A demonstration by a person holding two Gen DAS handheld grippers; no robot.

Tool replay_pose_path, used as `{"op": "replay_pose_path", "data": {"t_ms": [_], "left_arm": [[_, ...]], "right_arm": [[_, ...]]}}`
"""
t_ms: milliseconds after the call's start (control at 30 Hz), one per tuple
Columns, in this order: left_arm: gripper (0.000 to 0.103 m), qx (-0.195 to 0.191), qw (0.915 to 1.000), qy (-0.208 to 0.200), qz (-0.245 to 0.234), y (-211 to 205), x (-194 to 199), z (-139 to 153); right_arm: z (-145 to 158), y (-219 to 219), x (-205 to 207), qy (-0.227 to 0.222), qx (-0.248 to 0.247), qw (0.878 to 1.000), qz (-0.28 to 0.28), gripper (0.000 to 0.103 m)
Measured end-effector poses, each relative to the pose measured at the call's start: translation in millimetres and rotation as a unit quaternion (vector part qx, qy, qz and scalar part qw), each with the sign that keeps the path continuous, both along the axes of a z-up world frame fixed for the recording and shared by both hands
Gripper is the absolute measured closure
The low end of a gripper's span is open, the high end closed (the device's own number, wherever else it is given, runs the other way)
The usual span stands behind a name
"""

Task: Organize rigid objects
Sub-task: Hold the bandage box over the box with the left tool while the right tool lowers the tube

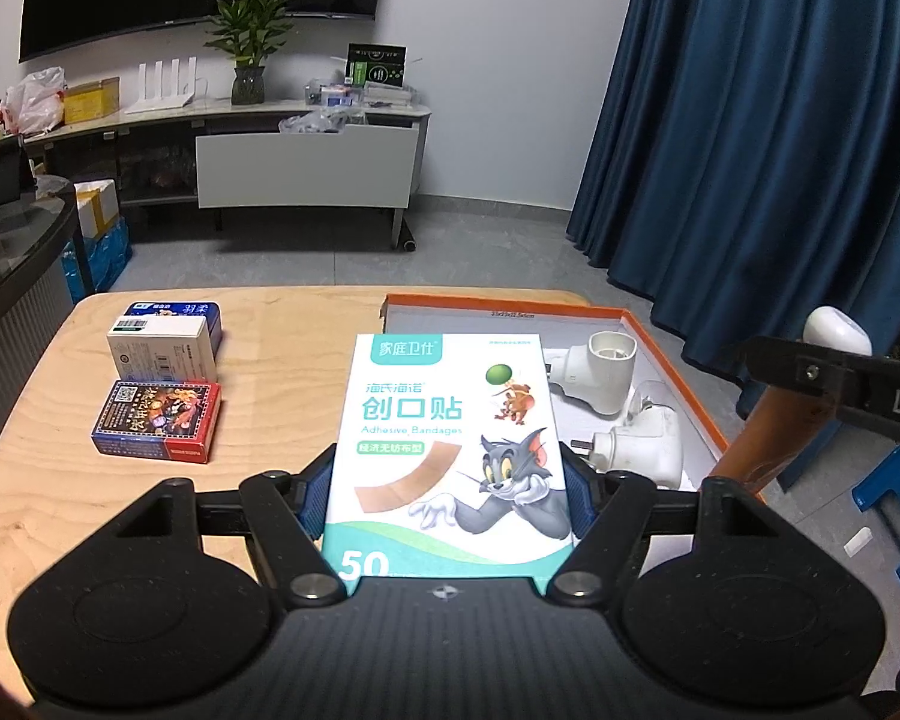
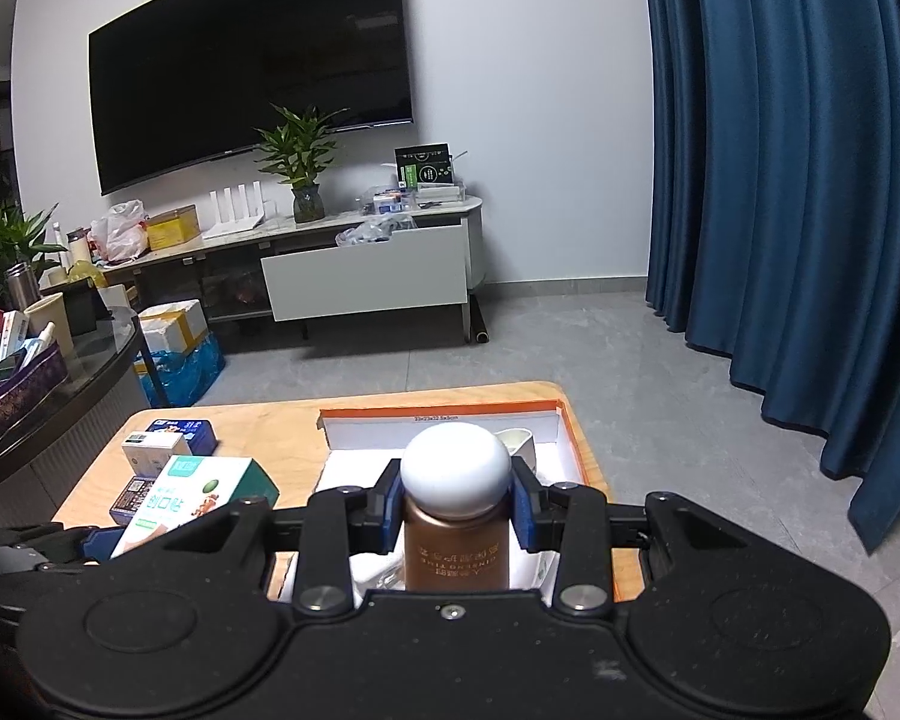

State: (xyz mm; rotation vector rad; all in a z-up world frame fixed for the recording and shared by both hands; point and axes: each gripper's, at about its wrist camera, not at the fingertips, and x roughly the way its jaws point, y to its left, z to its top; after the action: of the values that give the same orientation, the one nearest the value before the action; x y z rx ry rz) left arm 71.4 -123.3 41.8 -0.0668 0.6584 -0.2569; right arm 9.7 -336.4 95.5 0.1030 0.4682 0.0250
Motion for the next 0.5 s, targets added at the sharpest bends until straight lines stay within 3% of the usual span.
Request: {"op": "replay_pose_path", "data": {"t_ms": [500], "left_arm": [[0.031,0.004,0.9998,0.017,0.012,1.4,27.9,4.1]], "right_arm": [[5.1,2.0,17.8,0.013,0.004,1.0,-0.003,0.06]]}}
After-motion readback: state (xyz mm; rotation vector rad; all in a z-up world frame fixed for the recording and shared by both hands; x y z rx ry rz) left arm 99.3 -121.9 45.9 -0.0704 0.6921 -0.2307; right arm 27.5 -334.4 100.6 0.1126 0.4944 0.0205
